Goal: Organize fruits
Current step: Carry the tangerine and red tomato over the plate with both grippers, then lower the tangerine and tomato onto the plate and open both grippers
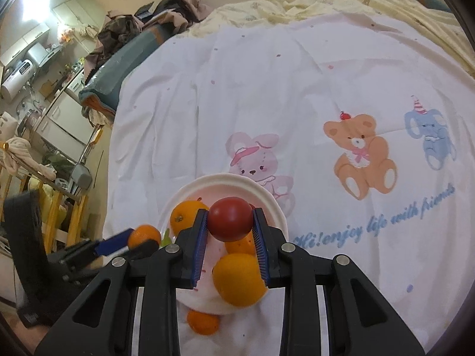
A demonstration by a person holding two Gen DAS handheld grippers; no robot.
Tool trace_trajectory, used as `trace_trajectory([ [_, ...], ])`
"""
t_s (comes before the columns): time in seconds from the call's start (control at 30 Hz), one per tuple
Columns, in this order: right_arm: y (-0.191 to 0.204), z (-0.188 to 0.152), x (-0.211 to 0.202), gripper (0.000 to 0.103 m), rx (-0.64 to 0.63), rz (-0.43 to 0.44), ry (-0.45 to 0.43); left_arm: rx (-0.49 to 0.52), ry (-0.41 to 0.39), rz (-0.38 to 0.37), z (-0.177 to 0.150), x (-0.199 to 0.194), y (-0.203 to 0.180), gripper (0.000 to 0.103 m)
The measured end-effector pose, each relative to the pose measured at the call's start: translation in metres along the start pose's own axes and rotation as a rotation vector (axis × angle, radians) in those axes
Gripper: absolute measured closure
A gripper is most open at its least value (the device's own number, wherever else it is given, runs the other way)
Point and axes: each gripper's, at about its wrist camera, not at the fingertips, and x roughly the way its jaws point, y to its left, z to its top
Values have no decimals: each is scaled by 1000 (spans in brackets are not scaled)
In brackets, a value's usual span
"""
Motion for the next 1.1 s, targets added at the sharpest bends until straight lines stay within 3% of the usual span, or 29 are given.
trace_trajectory([
  [0.2, -9, 4, 28, 72, 56, 51, 48, 8, 45, 14, -3, 22, 7, 64],
  [0.3, -15, 2, 40, 72, 97, 76, 78, -24, 75, -16, -3, 30, 12, 64],
  [0.5, -13, -2, 56, 71, 105, 101, 121, 13, 77, -26, -3, 31, 2, 64],
  [0.9, -10, -10, 68, 70, 91, 89, 174, -9, 123, -10, -7, 41, 6, 64],
  [1.1, -9, -10, 67, 69, 86, 74, 166, -7, 110, -17, -9, 39, 6, 63],
])
